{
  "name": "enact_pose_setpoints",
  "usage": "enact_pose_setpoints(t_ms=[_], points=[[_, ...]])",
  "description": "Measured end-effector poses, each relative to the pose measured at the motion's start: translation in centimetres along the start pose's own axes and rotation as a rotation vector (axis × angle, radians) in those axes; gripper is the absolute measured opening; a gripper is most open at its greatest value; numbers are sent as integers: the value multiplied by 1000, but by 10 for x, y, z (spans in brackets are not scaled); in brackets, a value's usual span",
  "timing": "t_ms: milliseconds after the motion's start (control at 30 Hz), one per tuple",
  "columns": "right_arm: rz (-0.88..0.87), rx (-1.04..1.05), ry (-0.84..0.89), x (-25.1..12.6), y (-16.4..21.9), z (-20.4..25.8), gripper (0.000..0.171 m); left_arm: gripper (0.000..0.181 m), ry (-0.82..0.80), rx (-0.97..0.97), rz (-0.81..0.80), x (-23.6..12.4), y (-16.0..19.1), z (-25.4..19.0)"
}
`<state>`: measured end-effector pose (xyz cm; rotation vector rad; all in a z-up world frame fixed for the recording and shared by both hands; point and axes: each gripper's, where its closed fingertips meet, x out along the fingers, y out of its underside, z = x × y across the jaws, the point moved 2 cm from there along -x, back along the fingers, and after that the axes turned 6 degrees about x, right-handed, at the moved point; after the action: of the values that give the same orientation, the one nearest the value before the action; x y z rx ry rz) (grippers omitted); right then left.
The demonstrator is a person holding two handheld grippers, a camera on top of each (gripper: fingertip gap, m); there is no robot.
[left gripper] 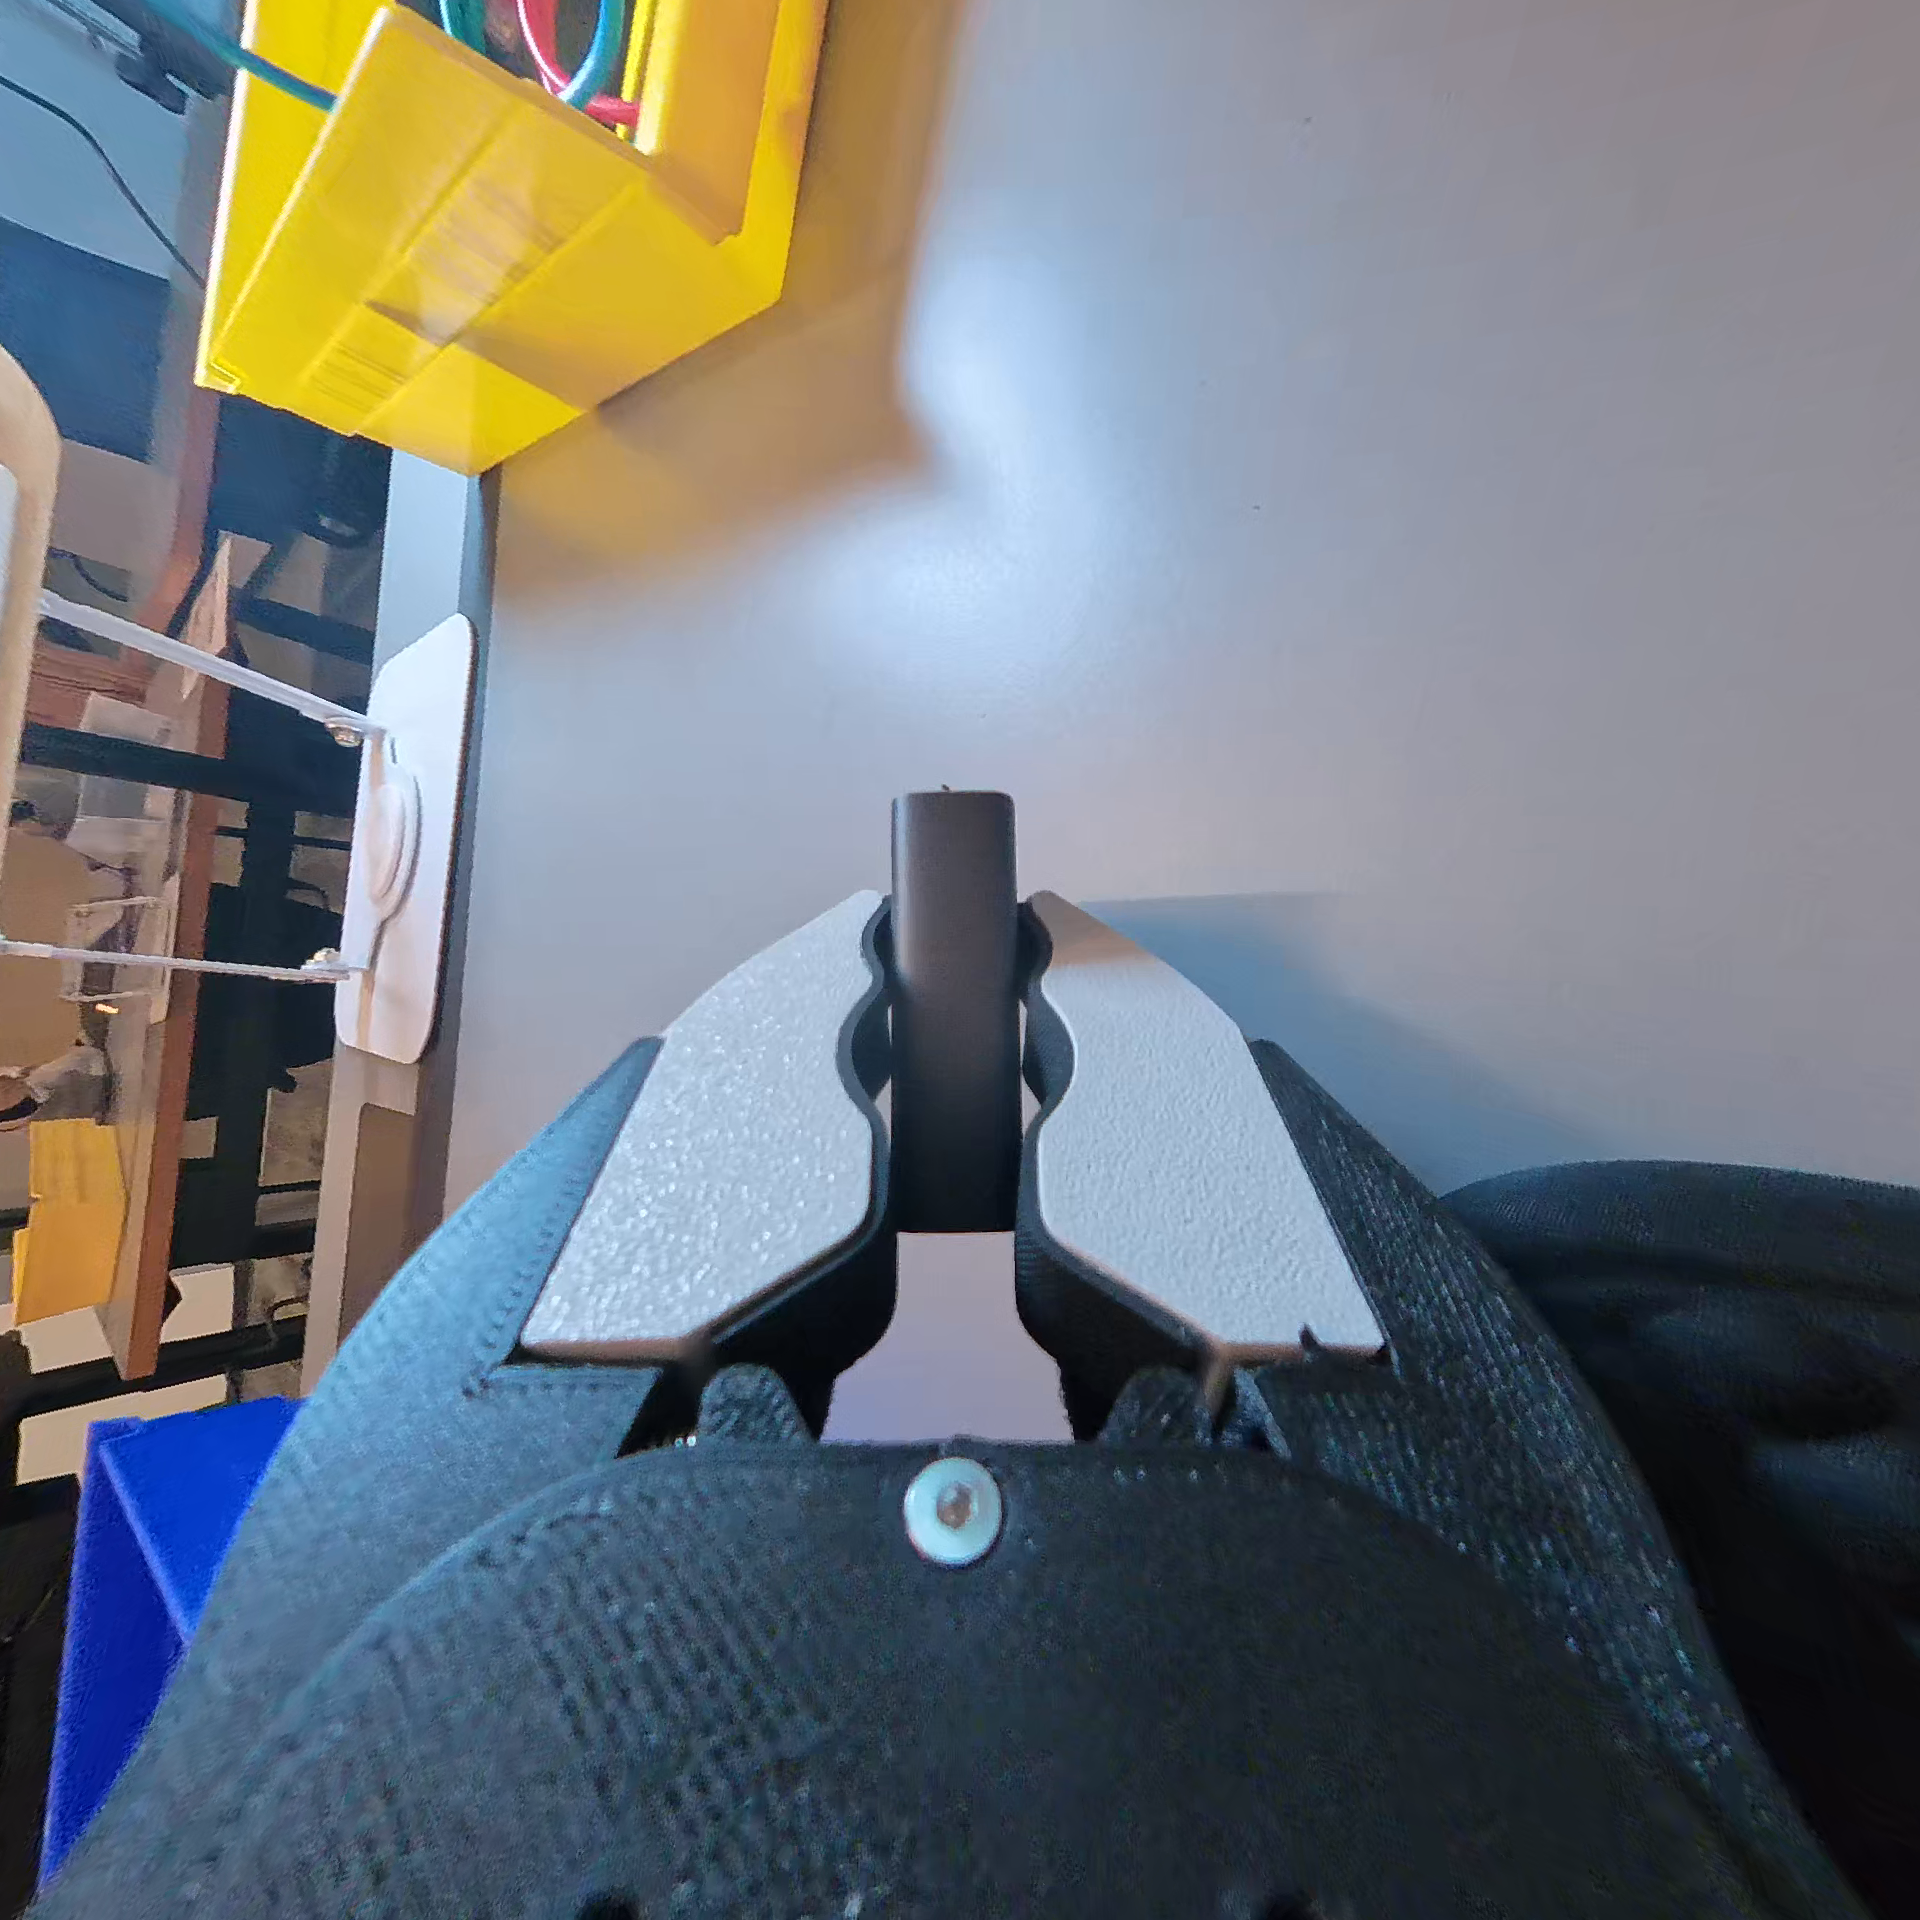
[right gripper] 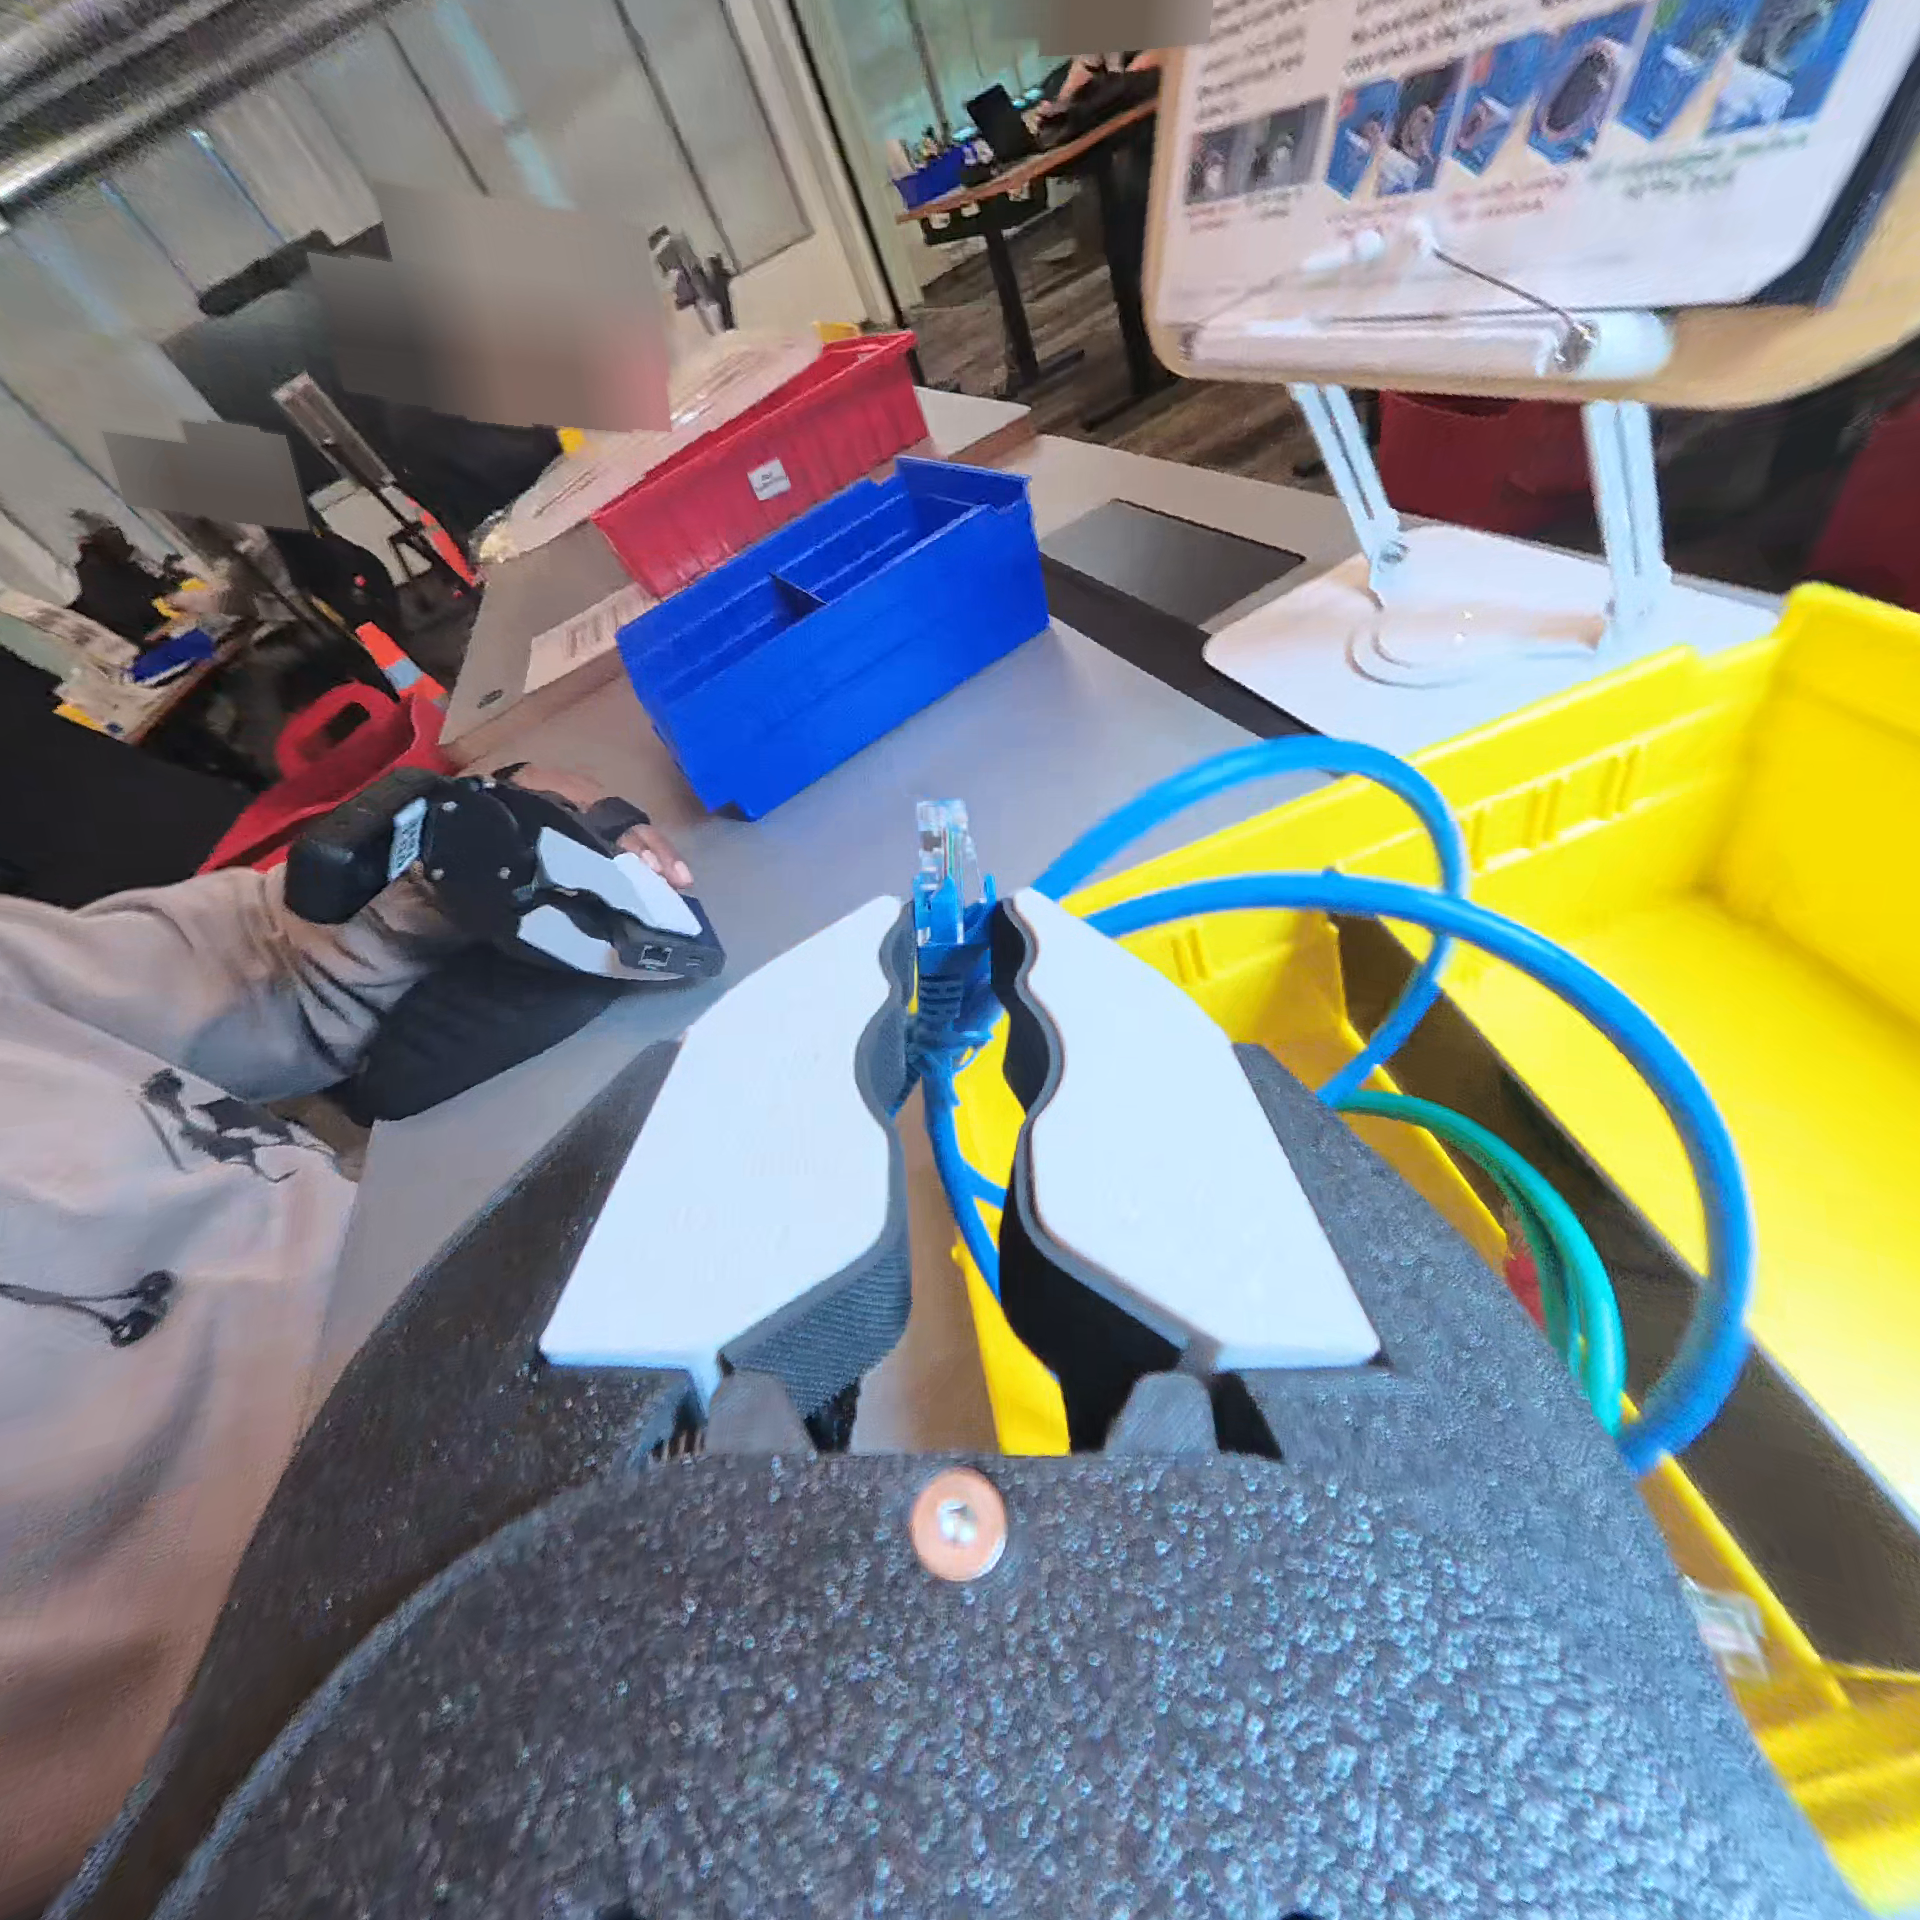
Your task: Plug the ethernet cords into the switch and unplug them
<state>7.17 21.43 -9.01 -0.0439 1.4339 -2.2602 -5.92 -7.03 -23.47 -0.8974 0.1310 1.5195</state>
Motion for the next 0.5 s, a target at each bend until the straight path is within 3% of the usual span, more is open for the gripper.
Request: enact_pose_setpoints(t_ms=[100,233,500], points=[[17,-26,81,7,-2,-8,17,21,18,3,10,4,2,-4],[192,-140,196,33,13,-5,20,21,34,7,12,7,1,-8],[677,-701,553,71,54,-1,14,21,35,17,15,5,0,-11]])
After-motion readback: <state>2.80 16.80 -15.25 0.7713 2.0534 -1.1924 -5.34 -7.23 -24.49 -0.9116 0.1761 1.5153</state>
